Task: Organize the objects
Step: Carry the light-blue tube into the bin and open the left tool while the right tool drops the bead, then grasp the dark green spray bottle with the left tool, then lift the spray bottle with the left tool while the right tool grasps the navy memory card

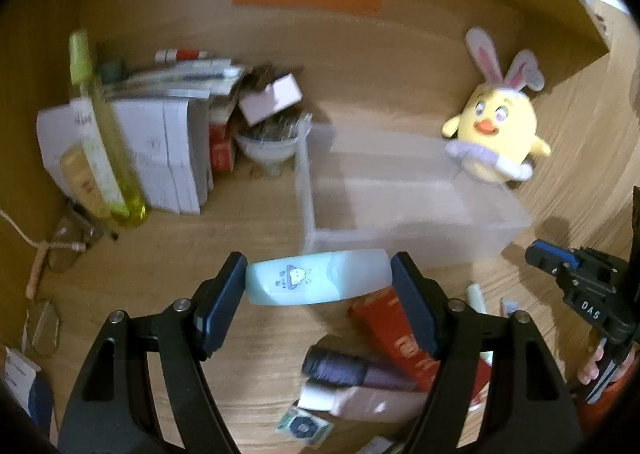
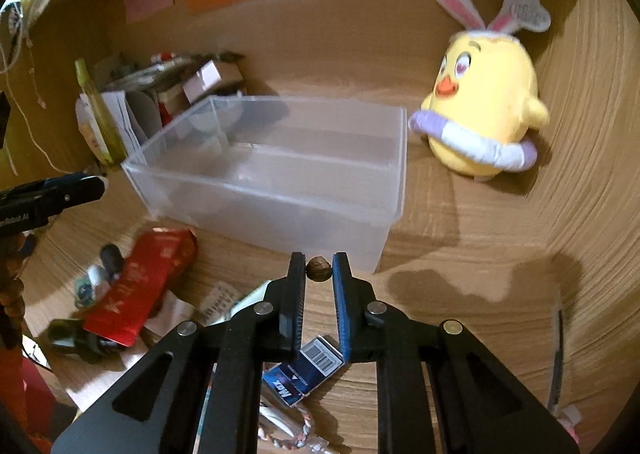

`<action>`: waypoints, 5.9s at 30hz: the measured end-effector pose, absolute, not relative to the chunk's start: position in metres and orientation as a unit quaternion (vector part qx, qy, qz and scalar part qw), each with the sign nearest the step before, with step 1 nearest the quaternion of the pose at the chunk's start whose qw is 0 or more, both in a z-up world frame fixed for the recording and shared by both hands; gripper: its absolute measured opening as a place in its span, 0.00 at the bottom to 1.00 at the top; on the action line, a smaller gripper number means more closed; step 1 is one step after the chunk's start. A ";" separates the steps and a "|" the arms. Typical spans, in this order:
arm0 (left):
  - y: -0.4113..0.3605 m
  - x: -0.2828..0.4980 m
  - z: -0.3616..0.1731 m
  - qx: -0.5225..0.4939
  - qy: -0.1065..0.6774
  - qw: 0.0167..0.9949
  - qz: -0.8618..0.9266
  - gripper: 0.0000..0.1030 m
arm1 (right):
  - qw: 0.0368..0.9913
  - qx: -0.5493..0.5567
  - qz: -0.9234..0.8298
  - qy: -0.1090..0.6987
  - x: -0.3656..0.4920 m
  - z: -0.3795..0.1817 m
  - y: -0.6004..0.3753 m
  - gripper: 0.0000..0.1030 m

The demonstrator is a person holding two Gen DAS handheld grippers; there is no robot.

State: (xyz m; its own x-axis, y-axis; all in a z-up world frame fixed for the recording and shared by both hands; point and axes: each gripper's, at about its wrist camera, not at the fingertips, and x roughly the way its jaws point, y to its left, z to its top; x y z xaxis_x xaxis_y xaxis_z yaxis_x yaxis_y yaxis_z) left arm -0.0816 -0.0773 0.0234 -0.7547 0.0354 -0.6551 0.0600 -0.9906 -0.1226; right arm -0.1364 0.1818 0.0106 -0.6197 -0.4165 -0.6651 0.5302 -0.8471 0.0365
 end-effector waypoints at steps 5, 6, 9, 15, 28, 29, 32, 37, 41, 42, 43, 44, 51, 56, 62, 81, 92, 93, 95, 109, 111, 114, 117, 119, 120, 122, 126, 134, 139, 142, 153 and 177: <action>-0.065 -0.086 0.039 0.327 0.065 -0.001 -0.943 0.71 | 0.263 0.326 -0.905 0.068 -0.133 0.026 0.185 0.12; -0.063 -0.087 0.041 0.325 0.065 -0.003 -0.944 0.71 | 0.263 0.323 -0.907 0.063 -0.133 0.028 0.186 0.12; -0.057 -0.089 0.047 0.318 0.061 -0.007 -0.946 0.71 | 0.262 0.312 -0.912 0.054 -0.135 0.036 0.187 0.12; -0.048 -0.098 0.055 0.307 0.052 -0.010 -0.950 0.71 | 0.264 0.294 -0.917 0.050 -0.142 0.048 0.187 0.12; -0.043 -0.143 0.037 0.350 0.044 -0.011 -0.936 0.71 | 0.268 0.295 -0.915 0.061 -0.168 0.048 0.170 0.12; -0.043 -0.147 0.036 0.353 0.043 -0.011 -0.934 0.71 | 0.270 0.297 -0.914 0.061 -0.171 0.047 0.169 0.12; -0.042 -0.158 0.031 0.366 0.040 -0.012 -0.930 0.71 | 0.268 0.304 -0.912 0.067 -0.180 0.043 0.164 0.12; -0.040 -0.175 0.024 0.385 0.038 -0.019 -0.922 0.71 | 0.276 0.326 -0.901 0.069 -0.198 0.036 0.159 0.12; -0.035 -0.185 0.020 0.395 0.024 -0.022 -0.918 0.71 | 0.273 0.338 -0.897 0.083 -0.208 0.030 0.154 0.12; -0.033 -0.187 0.019 0.397 0.018 -0.024 -0.917 0.71 | 0.271 0.339 -0.896 0.088 -0.210 0.029 0.153 0.12; -0.032 -0.189 0.018 0.399 0.016 -0.024 -0.917 0.71 | 0.270 0.341 -0.896 0.093 -0.212 0.028 0.152 0.12; -0.031 -0.192 0.016 0.404 0.014 -0.026 -0.914 0.71 | 0.268 0.343 -0.895 0.100 -0.214 0.026 0.150 0.12; -0.026 -0.207 0.002 0.436 0.012 -0.046 -0.899 0.71 | 0.263 0.359 -0.886 0.127 -0.227 0.013 0.139 0.12; -0.024 -0.213 -0.004 0.446 0.020 -0.057 -0.893 0.71 | 0.265 0.371 -0.879 0.139 -0.234 0.002 0.133 0.12; -0.024 -0.222 -0.010 0.458 0.019 -0.054 -0.887 0.71 | 0.268 0.381 -0.873 0.147 -0.241 -0.005 0.122 0.12; -0.034 -0.182 0.017 0.421 0.030 -0.048 -0.906 0.72 | 0.259 0.385 -0.874 0.146 -0.241 -0.005 0.119 0.22; -0.040 -0.120 0.040 0.373 0.005 -0.014 -0.928 0.77 | 0.265 0.359 -0.881 0.157 -0.210 0.014 0.122 0.29; -0.040 -0.114 0.041 0.369 0.003 -0.011 -0.929 0.79 | 0.266 0.357 -0.882 0.156 -0.207 0.015 0.125 0.29; -0.041 -0.103 0.042 0.362 0.000 -0.005 -0.932 0.80 | 0.265 0.353 -0.884 0.155 -0.199 0.018 0.130 0.29; -0.044 -0.038 0.013 0.380 0.034 0.003 -0.924 0.81 | 0.253 0.340 -0.898 0.115 -0.140 0.028 0.183 0.43; -0.042 -0.032 0.006 0.386 0.034 0.006 -0.922 0.81 | 0.254 0.343 -0.898 0.107 -0.130 0.027 0.189 0.43; -0.039 -0.022 -0.003 0.390 0.038 0.009 -0.920 0.81 | 0.256 0.343 -0.898 0.103 -0.117 0.025 0.196 0.43; -0.038 -0.014 -0.011 0.395 0.048 0.009 -0.917 0.81 | 0.256 0.347 -0.896 0.104 -0.107 0.019 0.201 0.45; -0.038 -0.008 -0.018 0.400 0.058 0.008 -0.915 0.81 | 0.254 0.354 -0.895 0.101 -0.103 0.013 0.203 0.50; -0.038 -0.006 -0.020 0.402 0.058 0.007 -0.914 0.81 | 0.252 0.356 -0.894 0.100 -0.102 0.011 0.204 0.53; -0.037 -0.002 -0.026 0.409 0.058 0.004 -0.911 0.81 | 0.250 0.363 -0.892 0.100 -0.100 0.004 0.204 0.53; -0.037 0.004 -0.036 0.421 0.060 0.006 -0.905 0.81 | 0.250 0.381 -0.885 0.096 -0.100 -0.009 0.206 0.53; -0.025 0.015 -0.048 0.426 0.063 -0.004 -0.903 0.81 | 0.254 0.410 -0.872 0.083 -0.102 -0.026 0.210 0.53; -0.019 0.013 -0.055 0.433 0.067 -0.011 -0.899 0.81 | 0.258 0.425 -0.864 0.084 -0.106 -0.034 0.207 0.53; -0.018 0.011 -0.059 0.433 0.069 -0.008 -0.899 0.81 | 0.259 0.434 -0.859 0.082 -0.110 -0.041 0.204 0.54; -0.021 0.012 -0.059 0.420 0.089 -0.012 -0.903 0.68 | 0.253 0.435 -0.861 0.074 -0.120 -0.044 0.195 0.57; -0.026 0.025 -0.035 0.386 0.084 -0.013 -0.919 0.40 | 0.216 0.433 -0.872 0.070 -0.136 -0.044 0.209 0.50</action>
State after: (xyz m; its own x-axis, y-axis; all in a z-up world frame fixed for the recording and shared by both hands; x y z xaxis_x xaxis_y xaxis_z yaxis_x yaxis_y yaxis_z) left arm 0.0252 -0.0265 -0.0355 -0.7023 0.0890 -0.7063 0.0411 -0.9854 -0.1651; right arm -0.1364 0.2090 -0.0441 -0.5321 -0.3169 -0.7851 0.4374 -0.8969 0.0656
